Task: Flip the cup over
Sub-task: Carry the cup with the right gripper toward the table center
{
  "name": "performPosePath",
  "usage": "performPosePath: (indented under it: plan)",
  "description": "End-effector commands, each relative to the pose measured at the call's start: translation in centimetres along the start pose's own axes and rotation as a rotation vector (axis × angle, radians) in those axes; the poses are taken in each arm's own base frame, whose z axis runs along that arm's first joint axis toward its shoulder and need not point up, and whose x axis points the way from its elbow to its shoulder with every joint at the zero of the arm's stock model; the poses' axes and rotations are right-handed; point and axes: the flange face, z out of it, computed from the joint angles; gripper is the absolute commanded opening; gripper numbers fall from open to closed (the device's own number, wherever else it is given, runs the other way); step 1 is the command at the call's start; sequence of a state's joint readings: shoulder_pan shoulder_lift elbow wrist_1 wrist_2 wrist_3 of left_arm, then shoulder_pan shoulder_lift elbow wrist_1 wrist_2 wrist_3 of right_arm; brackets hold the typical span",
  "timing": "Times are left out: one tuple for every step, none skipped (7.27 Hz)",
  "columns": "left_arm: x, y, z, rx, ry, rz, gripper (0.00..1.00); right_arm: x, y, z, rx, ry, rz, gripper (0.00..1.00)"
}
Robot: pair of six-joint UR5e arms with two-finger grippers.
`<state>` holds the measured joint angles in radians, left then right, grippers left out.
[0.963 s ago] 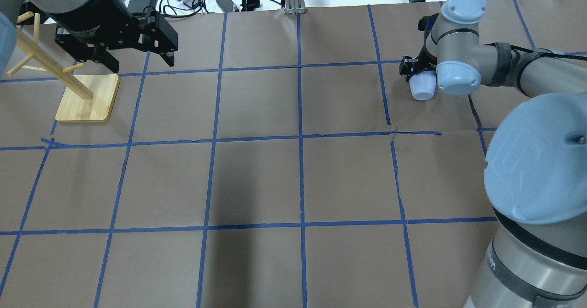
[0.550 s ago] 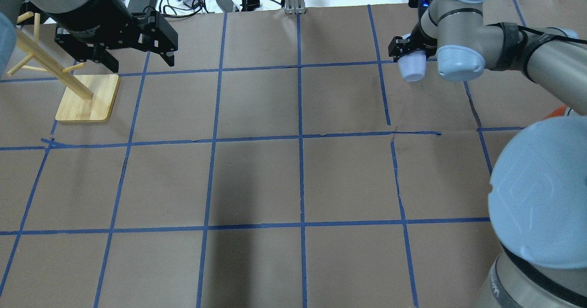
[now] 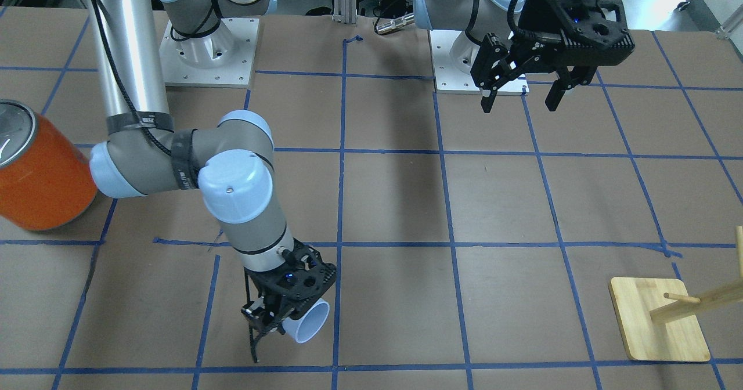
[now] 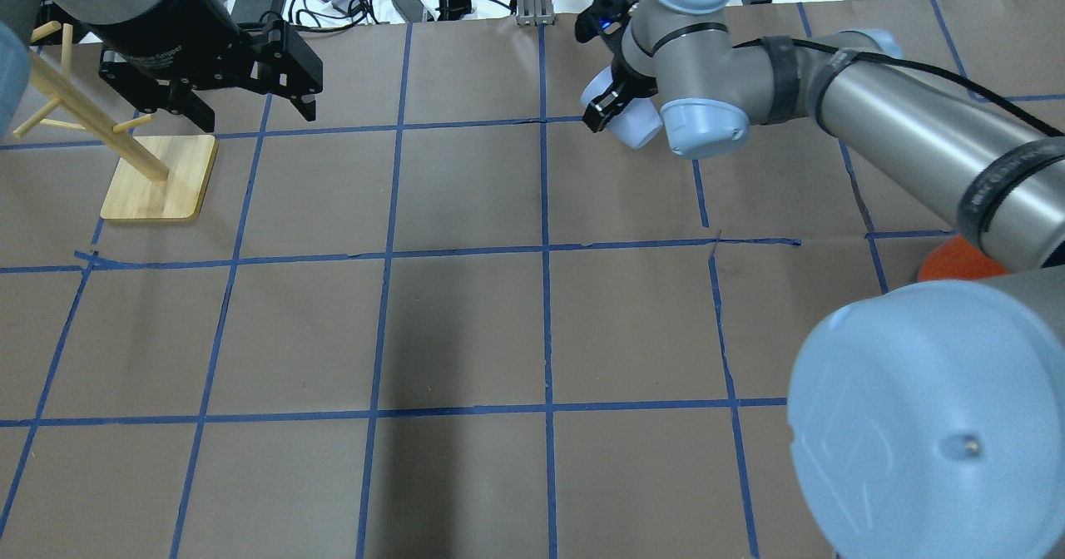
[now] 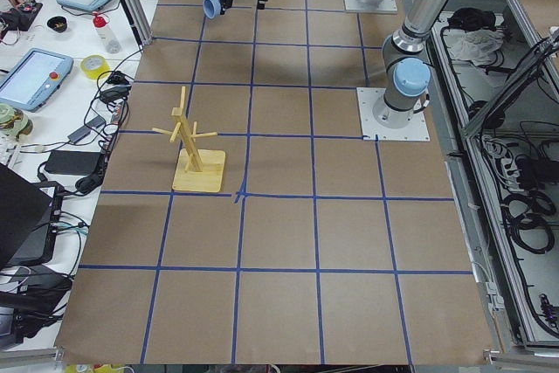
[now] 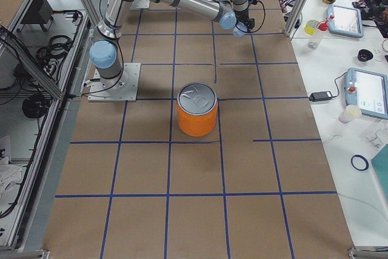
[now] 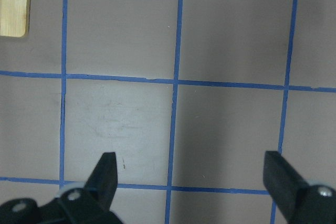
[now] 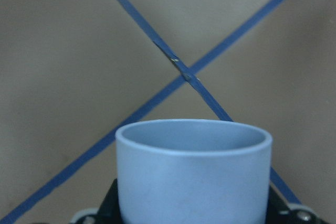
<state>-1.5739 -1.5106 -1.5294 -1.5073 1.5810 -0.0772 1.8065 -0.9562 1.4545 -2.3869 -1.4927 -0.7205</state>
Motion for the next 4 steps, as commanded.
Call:
performPosePath:
  plan:
    - [-0.3, 0.1, 0.0, -0.006, -0.012, 0.031, 1.0, -7.4, -5.3, 2.6, -0.014, 0.002, -0.231, 0.18]
    - [-0.3, 0.1, 0.0, -0.01, -0.012, 0.071, 1.0, -9.3, -6.2, 3.2, -0.004, -0.001, -0.364, 0.17]
    - [-0.3, 0.1, 0.0, -0.011, -0.012, 0.07, 1.0, -10.6, -6.5, 3.9, -0.005, -0.012, -0.439, 0.17]
    - [-0.3, 0.1, 0.0, -0.01, -0.012, 0.07, 1.0, -12.0, -6.9, 4.5, -0.001, -0.028, -0.457, 0.17]
